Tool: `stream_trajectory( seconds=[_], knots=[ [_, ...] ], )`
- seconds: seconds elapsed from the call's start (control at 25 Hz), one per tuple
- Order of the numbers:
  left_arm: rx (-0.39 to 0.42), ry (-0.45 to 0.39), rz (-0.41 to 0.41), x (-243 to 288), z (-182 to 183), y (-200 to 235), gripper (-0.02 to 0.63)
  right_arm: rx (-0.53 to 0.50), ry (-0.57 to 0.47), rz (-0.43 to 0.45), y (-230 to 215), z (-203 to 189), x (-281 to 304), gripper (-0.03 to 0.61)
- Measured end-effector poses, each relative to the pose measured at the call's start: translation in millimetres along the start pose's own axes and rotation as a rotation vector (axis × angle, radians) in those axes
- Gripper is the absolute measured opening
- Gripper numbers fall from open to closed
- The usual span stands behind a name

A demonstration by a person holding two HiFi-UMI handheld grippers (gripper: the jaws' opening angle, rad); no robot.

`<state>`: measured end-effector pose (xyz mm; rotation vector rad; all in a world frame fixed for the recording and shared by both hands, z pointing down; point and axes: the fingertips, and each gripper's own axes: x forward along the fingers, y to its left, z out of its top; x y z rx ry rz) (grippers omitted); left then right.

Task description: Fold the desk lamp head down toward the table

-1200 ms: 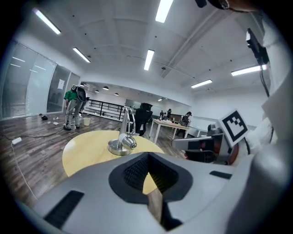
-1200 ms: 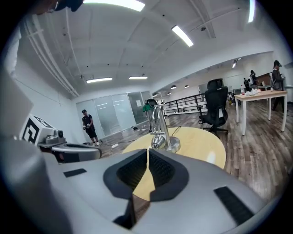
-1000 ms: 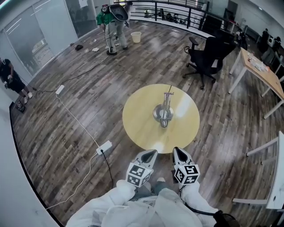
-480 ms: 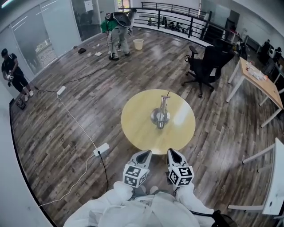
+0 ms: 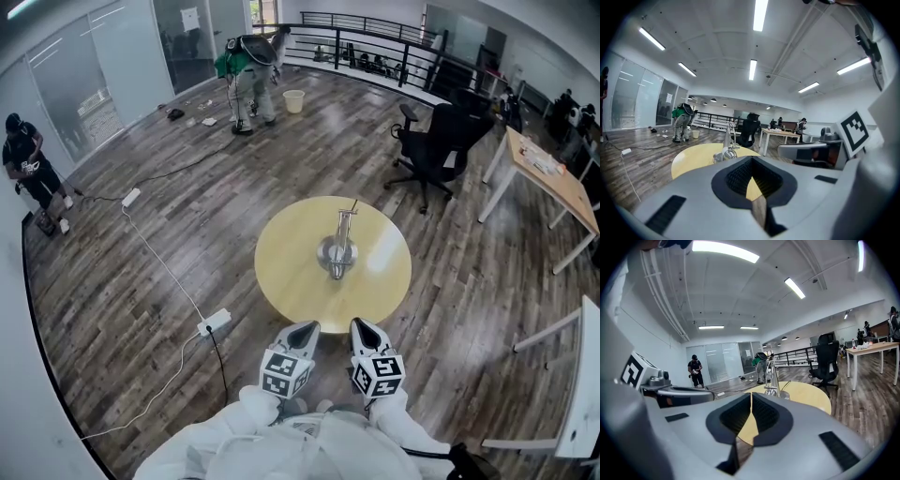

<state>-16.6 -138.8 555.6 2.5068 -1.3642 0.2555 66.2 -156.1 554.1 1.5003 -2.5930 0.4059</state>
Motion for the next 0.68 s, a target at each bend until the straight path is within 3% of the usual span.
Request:
stream_trajectory(
  seconds=[0.68],
  knots=[
    [0.000, 0.024, -0.019, 17, -2, -1, -0.002, -0.002, 0.019, -0.004, -10, -2, 5, 0.020]
  ],
)
